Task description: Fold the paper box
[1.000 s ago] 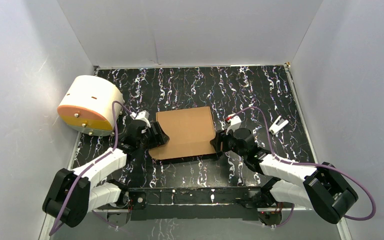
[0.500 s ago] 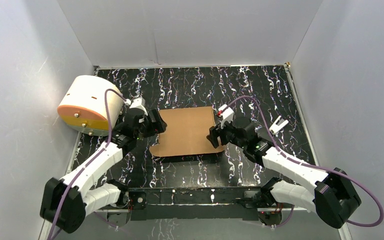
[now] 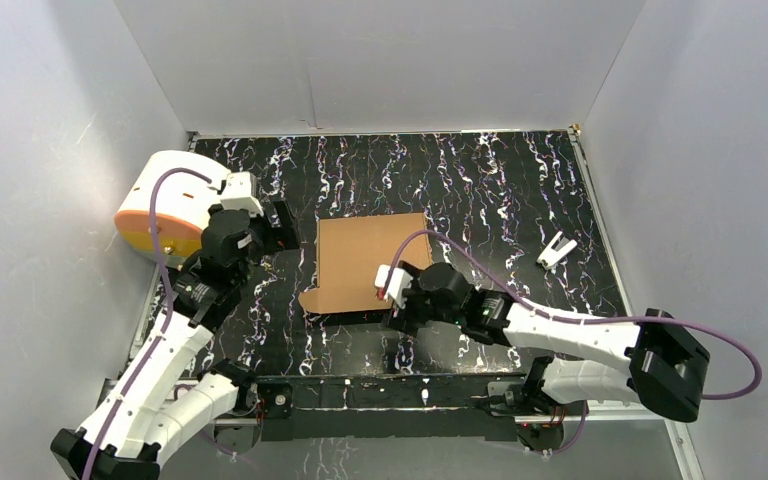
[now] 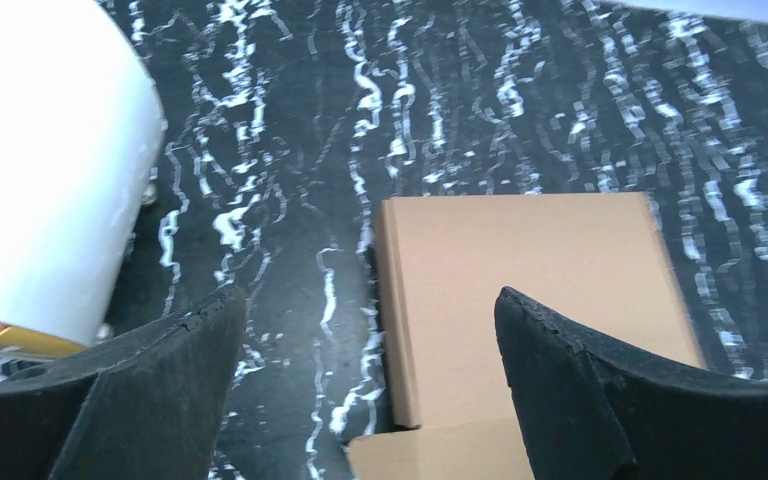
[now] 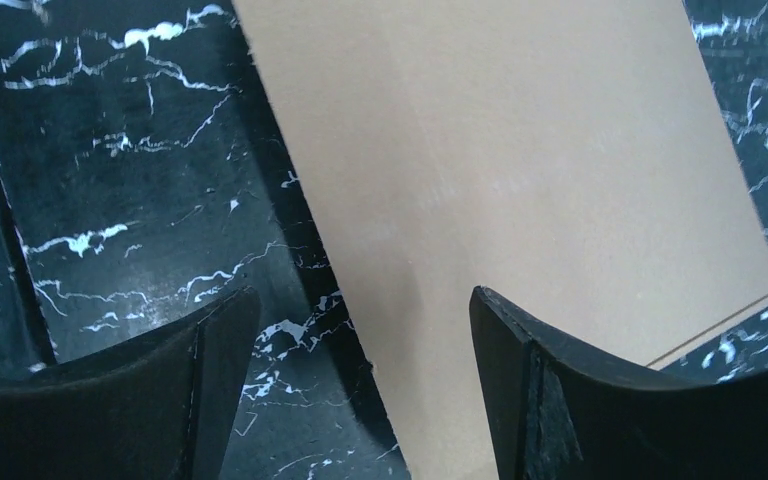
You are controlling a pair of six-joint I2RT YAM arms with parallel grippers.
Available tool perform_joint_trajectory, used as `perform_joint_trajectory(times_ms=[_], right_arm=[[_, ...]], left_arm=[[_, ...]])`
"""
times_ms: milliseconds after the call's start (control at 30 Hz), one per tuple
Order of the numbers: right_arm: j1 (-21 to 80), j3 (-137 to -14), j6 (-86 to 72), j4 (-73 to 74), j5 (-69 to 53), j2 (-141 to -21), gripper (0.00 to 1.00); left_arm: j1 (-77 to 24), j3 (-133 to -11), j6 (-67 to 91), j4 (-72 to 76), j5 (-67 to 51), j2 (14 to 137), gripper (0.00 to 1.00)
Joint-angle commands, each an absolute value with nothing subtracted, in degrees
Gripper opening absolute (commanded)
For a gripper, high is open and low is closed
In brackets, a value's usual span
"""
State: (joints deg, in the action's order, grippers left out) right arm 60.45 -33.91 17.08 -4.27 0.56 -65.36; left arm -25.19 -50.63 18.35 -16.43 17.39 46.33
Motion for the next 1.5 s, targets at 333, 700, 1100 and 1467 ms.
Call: perform_joint_trajectory(times_ms=[333, 700, 1100, 1467], right_arm=[[75.55, -38.55, 47.08, -14.93, 24.10, -79.11, 0.81], [78.31, -35.79, 57.54, -33.08, 37.25, -91.16, 0.70], [80.16, -36.95, 53.20, -28.06, 36.33, -90.28, 0.74], [78.84, -38.74, 55.14, -30.41, 38.55, -95.18, 0.42]], left_arm=[[-18.66, -44.27, 12.17, -16.49, 20.86, 39.55, 0.92], [-18.12, -43.73, 12.82, -16.32, 20.04, 37.97, 0.91], [-17.77, -43.07, 12.96, -15.53, 18.55, 36.99, 0.91], [-17.40, -42.89, 13.10, -15.47, 17.89, 36.90, 0.91]])
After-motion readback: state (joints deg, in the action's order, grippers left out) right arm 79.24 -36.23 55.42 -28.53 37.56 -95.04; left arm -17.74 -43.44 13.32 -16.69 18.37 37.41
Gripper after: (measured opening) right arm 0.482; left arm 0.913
